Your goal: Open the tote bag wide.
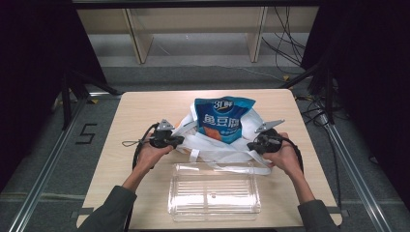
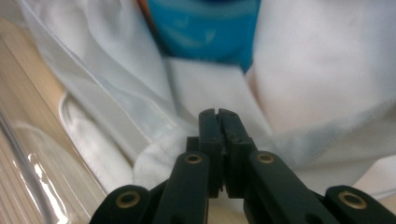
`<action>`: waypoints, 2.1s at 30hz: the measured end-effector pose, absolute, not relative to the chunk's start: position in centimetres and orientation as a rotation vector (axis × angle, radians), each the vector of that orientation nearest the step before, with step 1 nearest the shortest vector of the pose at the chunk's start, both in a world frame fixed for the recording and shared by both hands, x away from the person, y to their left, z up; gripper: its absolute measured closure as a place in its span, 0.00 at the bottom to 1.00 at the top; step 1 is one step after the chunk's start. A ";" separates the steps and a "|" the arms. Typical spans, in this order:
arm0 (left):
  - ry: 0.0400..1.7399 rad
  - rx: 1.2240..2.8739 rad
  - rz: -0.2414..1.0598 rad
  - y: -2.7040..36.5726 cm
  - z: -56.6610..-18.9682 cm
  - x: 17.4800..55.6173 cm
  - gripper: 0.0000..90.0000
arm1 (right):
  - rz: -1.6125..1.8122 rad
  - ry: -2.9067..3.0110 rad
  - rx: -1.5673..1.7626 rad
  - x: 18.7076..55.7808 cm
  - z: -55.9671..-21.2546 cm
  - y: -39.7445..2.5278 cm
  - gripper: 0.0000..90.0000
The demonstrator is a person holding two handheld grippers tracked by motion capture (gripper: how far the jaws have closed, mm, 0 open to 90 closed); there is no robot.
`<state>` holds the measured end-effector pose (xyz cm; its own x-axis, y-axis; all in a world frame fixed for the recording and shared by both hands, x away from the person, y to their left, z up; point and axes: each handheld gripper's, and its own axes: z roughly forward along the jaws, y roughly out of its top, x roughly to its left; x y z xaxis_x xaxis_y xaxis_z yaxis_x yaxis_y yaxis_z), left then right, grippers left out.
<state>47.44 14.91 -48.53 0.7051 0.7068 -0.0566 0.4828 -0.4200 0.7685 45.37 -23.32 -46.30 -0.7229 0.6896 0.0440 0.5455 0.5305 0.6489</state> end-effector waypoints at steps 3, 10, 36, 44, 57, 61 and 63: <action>0.934 2.097 0.321 15.0 -49.8 47.8 0.99 | 0.921 2.555 1.048 45.1 -48.1 -23.4 1.00; 0.934 2.056 0.305 15.1 -48.2 47.3 0.84 | 0.981 2.541 1.068 45.1 -48.3 -23.2 0.93; 1.042 2.079 0.423 12.8 -44.5 57.7 0.97 | 0.923 2.546 0.979 43.5 -46.6 -23.0 1.00; 1.088 2.108 0.321 13.0 -49.1 57.8 0.96 | 0.920 2.558 1.018 44.2 -48.4 -23.2 1.00; 0.921 1.999 0.434 13.3 -43.4 54.5 0.79 | 1.102 2.171 0.962 45.7 -40.2 -25.8 0.95; 0.860 1.974 0.401 13.6 -42.7 52.6 0.90 | 1.058 2.237 0.975 47.0 -41.4 -25.4 0.98; 0.840 2.016 0.401 13.6 -43.3 51.8 0.92 | 1.012 2.247 0.981 48.1 -42.3 -25.4 1.00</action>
<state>51.81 13.56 -43.27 0.7182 0.6948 -0.0379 0.4073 -0.3756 0.8325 48.12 -25.37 -42.32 -0.6250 0.7694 -0.1322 0.4107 0.4681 0.7824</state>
